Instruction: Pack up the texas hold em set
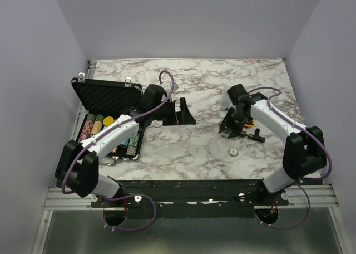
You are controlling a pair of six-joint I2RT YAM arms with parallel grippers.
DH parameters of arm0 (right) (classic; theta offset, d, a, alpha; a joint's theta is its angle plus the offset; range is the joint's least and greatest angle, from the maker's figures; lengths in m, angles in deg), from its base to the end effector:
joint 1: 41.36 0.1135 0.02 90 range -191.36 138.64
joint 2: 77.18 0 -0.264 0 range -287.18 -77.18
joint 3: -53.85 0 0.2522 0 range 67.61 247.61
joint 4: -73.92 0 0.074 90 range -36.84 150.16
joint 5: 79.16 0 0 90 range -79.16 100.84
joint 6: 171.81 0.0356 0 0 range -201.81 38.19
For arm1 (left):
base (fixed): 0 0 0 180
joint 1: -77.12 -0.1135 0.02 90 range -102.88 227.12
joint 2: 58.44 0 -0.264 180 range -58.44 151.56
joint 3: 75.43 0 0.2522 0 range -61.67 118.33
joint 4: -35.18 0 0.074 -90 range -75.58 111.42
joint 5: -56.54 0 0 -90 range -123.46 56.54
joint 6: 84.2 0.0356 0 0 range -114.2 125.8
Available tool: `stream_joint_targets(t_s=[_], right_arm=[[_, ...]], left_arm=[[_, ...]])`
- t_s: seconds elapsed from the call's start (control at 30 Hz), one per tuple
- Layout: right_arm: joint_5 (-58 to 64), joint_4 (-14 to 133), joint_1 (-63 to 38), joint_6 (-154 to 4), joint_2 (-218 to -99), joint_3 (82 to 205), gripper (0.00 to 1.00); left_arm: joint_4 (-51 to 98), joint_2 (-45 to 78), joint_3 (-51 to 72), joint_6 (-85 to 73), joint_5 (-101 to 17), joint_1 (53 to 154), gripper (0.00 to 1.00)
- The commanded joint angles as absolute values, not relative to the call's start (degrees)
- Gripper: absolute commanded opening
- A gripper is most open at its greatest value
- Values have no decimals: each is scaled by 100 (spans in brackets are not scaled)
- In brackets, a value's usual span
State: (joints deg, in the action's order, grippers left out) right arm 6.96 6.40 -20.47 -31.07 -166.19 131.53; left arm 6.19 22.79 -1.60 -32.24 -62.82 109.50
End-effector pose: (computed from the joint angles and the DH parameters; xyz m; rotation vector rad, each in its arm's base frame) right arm 0.2644 0.1035 0.2205 0.7663 2.9136 0.2548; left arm 0.2562 -0.1831 0.2796 0.1972 2.3931 -1.2029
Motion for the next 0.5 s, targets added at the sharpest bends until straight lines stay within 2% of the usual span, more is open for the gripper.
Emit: stream_joint_targets(t_s=[0.0, 0.23, 0.47], right_arm=[[471, 317, -2035, -2685, -16987, 13746, 1], [832, -346, -2036, -2687, -17744, 14675, 1], [703, -450, -2025, -2364, -17954, 14991, 1]], left_arm=[[3370, 2328, -1216, -4499, -6616, 11155, 96], [6824, 3157, -2514, -5620, -5459, 11989, 89], [7656, 3864, -2377, -5442, -4387, 12497, 90]])
